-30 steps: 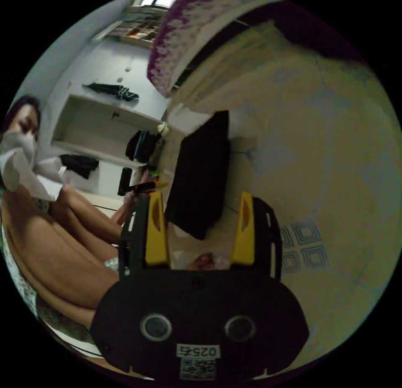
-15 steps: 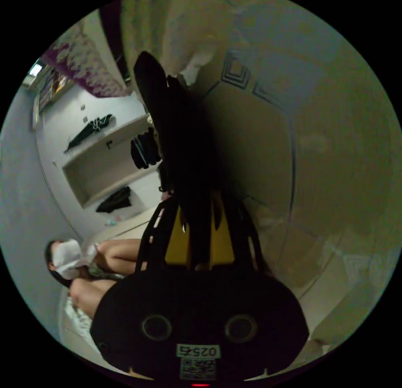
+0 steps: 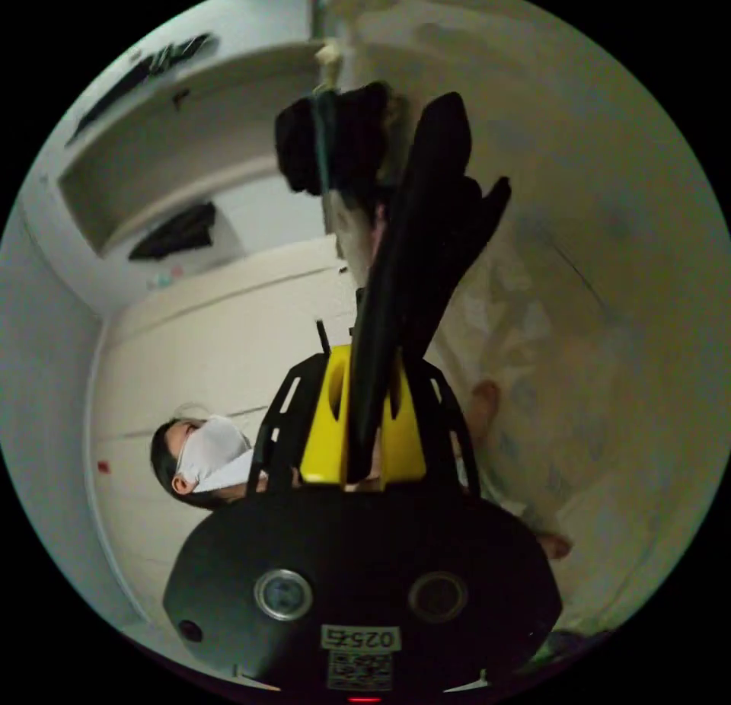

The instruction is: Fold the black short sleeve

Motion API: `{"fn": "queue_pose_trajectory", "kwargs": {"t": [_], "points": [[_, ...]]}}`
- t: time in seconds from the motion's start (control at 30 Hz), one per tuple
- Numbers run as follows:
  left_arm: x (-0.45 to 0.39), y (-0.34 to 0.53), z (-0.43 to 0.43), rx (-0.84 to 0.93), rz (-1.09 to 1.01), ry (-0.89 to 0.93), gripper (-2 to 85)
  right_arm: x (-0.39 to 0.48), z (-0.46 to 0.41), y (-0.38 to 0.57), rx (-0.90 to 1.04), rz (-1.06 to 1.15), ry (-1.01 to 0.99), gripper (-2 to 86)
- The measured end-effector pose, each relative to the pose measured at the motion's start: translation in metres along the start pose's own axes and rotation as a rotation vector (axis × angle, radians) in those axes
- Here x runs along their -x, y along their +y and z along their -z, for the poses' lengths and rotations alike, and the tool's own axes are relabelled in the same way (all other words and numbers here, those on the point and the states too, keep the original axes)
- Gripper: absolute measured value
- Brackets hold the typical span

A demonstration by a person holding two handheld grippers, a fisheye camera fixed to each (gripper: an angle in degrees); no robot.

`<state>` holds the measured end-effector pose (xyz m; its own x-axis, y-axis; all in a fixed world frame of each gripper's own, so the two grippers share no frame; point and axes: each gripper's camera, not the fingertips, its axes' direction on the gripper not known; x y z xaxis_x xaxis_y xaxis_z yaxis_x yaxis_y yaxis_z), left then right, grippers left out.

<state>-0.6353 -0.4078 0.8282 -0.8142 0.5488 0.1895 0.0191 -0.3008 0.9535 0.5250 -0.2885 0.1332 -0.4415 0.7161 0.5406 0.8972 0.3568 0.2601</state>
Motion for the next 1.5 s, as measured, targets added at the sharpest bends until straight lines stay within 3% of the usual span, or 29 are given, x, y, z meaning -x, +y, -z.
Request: {"fn": "queue_pose_trajectory", "kwargs": {"t": [0.13,0.3,0.4,0.53,0.6,0.7,0.87,0.97,1.03,1.07,1.17,1.23,1.27,1.33,1.5], "points": [[-0.166,0.043,0.124,-0.265,-0.246,-0.253,0.1,0.091,-0.156,-0.146,0.18,0.313,-0.019,6.3],[-0.26,0.095,0.231,-0.512,-0.243,-0.444,0.2,0.136,-0.34,-0.261,0.278,0.476,0.076,6.7],[-0.234,0.112,0.291,-0.607,-0.104,-0.507,0.5,0.112,-0.462,-0.313,0.274,0.559,0.402,7.7],[-0.107,0.122,0.337,-0.683,0.286,-0.503,1.1,0.007,-0.624,-0.353,0.278,0.517,0.866,11.5],[-0.073,0.134,0.336,-0.681,0.195,-0.258,0.8,-0.011,-0.648,-0.354,0.235,0.535,0.846,12.2],[-0.059,0.149,0.316,-0.717,0.111,-0.229,0.6,-0.028,-0.673,-0.355,0.276,0.535,0.758,11.7],[-0.069,0.172,0.275,-0.761,0.119,-0.469,1.5,-0.025,-0.697,-0.325,0.204,0.656,0.803,8.6],[-0.103,0.222,0.242,-1.051,0.055,-0.816,-0.4,0.008,-0.693,-0.265,-0.102,0.931,0.868,1.3],[-0.132,0.216,0.203,-1.165,-0.156,-1.079,-0.8,0.034,-0.722,-0.226,-0.222,1.116,0.868,-0.3],[-0.133,0.203,0.194,-1.137,-0.209,-1.094,-0.8,0.038,-0.735,-0.221,-0.216,1.137,0.858,-0.5],[-0.097,0.103,0.156,-0.783,-0.327,-1.122,-0.9,0.027,-0.822,-0.227,-0.05,1.089,0.938,-0.8],[-0.011,0.033,0.125,-0.624,-0.098,-1.535,-0.9,-0.036,-0.889,-0.248,0.048,1.026,1.277,-0.9],[0.017,0.02,0.116,-0.547,-0.102,-1.602,-0.9,-0.048,-0.894,-0.249,-0.016,0.994,1.282,-0.9],[0.072,0.015,0.091,-0.622,-0.164,-1.634,-0.9,-0.059,-0.893,-0.247,-0.202,0.827,1.175,-0.9],[0.138,0.016,0.039,-0.571,-0.085,-2.01,-0.9,-0.031,-0.915,-0.226,-0.111,0.857,1.157,-0.9]]}}
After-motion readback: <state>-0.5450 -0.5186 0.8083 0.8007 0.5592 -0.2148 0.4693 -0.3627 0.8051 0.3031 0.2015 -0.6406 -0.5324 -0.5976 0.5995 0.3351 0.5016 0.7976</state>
